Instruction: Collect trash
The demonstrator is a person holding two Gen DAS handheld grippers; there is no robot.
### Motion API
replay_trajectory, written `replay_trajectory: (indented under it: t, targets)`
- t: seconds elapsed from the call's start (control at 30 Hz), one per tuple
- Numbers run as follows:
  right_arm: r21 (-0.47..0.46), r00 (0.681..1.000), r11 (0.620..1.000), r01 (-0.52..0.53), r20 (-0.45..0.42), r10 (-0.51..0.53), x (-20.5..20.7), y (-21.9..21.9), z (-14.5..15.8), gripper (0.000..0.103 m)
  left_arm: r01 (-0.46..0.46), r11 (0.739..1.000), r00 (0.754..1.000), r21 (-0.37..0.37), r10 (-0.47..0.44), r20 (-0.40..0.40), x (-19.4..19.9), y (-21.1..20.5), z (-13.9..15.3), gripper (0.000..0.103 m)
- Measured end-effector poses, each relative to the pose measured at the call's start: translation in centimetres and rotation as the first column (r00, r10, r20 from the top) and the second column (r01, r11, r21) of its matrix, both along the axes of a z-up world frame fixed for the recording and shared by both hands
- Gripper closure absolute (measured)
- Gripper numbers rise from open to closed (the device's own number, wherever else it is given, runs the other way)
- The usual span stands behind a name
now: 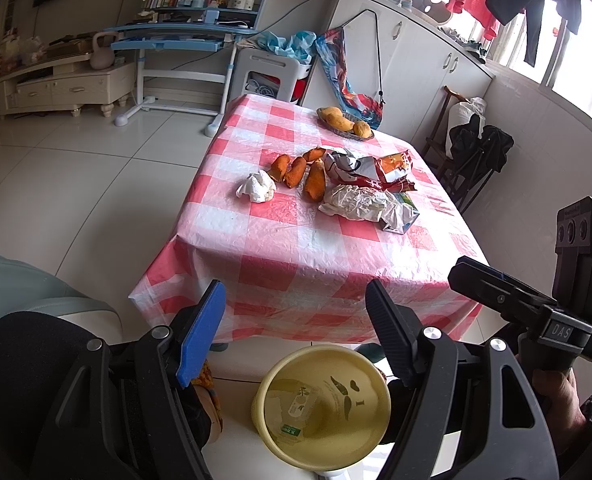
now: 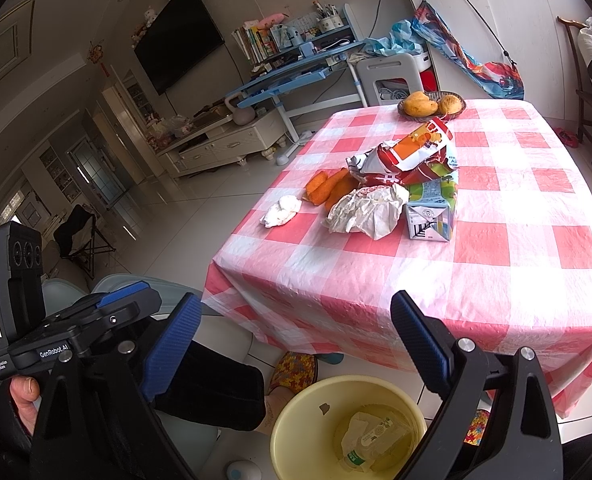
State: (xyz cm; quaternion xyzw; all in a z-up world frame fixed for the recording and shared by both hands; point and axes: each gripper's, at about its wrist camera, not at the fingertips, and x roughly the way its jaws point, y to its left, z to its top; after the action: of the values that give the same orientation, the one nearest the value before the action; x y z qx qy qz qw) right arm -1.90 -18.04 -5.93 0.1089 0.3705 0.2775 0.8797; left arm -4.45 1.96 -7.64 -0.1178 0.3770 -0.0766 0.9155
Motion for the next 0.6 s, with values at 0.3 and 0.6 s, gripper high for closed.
replay_trajectory:
  t: [0.3,0.6]
  targets:
    - [-0.010,1.000,1.000,-0.008,0.001,0.008,-0.2,0.4,-0.3,0.011,-0.007,1.000,1.000,-0.006,0.007,-0.004,0.2,0.3,-0.1,0.034]
    - [-0.099,0.988,0.984,0.148,0.070,-0.141,3.7,-1.1,1.7,0.008,-0.025,0.999,1.000,-0.024,0.024,-0.009,0.3,0.9,-0.3,0.032]
